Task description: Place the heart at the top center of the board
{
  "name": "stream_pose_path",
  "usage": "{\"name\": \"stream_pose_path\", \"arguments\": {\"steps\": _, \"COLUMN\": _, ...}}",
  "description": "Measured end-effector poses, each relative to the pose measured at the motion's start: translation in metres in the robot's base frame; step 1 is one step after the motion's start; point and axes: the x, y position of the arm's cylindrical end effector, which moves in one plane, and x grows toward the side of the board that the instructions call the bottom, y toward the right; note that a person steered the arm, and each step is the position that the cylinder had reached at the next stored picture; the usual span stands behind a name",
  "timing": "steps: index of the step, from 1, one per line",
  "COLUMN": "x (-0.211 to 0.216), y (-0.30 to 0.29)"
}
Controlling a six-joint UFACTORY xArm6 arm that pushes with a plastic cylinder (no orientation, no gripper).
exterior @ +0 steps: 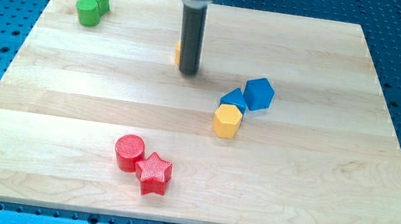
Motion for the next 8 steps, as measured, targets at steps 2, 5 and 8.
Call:
{"name": "stream_pose_path", "arguments": {"steps": 2, "x": 0.015, "y": -0.005}}
{"name": "stream_pose_path", "arguments": {"steps": 5, "x": -0.065, "y": 0.044}}
{"name": "stream_pose_path", "arguments": {"steps": 8, "x": 0.025, "y": 0.16}}
